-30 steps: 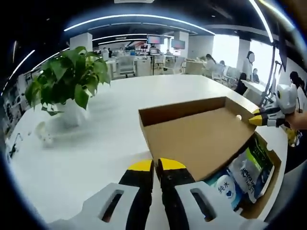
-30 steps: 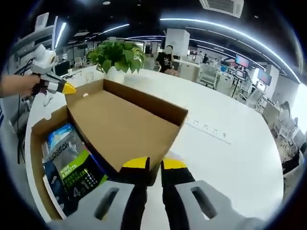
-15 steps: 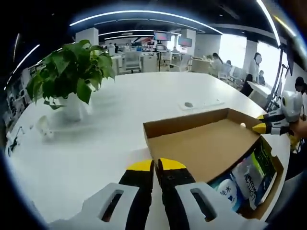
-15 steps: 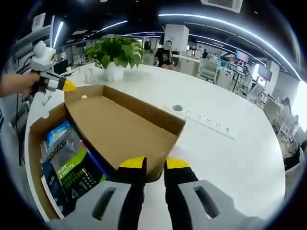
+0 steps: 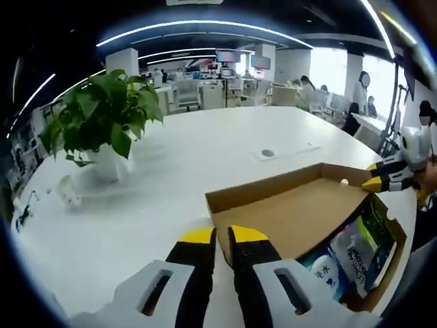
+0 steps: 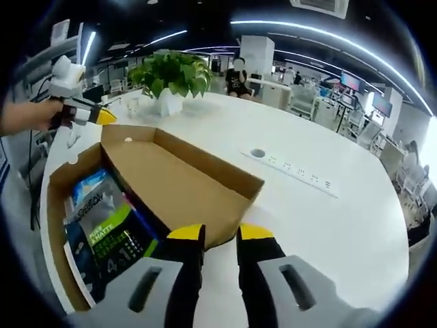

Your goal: Operate the shoe box by opening the lid, removing the specified soft item, and placing it in the target area until the item is outside and the box remains undamaged.

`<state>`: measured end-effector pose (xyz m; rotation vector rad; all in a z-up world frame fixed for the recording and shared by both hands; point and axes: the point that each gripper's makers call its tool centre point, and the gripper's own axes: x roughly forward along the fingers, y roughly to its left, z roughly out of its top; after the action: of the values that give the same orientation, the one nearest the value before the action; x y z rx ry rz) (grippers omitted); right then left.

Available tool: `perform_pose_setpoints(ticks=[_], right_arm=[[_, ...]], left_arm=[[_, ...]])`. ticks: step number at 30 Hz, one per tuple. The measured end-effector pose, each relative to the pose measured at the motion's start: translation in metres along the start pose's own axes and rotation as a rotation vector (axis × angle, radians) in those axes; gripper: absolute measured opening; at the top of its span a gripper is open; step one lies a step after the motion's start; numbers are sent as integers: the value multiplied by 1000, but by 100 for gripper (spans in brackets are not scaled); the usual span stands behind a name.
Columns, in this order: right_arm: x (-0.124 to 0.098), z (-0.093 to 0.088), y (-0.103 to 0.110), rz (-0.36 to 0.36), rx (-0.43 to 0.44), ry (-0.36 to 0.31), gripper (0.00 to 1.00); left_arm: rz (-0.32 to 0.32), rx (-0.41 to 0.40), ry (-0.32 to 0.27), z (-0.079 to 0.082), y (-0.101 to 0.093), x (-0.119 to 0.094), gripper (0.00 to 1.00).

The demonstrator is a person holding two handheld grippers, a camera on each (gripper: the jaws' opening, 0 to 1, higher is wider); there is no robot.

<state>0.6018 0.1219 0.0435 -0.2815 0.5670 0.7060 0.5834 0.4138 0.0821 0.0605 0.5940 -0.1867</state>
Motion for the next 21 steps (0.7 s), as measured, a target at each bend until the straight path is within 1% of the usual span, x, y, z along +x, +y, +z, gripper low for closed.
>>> perform_pose_setpoints(ticks=[3, 5, 8, 11, 15, 17, 21], right_arm=[[-9, 1, 1, -2, 21, -19, 20], [-15, 3, 2, 0, 20, -32, 21], [-23, 5, 1, -6, 17, -50, 23], [-31, 6, 2, -4, 32, -62, 25], [-42, 6, 5, 0, 24, -76, 26], [-47, 5, 6, 1, 25, -81, 28], [-57, 3, 13, 11, 22, -91, 31]], left_arm=[[-5, 12, -3, 0, -8, -10, 11], [-18, 44, -6, 0, -16, -16, 13], [-29, 52, -17, 1, -22, -21, 14], [-47, 67, -38, 4, -35, -27, 14], [-82, 94, -35, 1, -56, -34, 17], [-112, 94, -27, -4, -67, -36, 18], [-166, 109, 10, -19, -90, -39, 19]])
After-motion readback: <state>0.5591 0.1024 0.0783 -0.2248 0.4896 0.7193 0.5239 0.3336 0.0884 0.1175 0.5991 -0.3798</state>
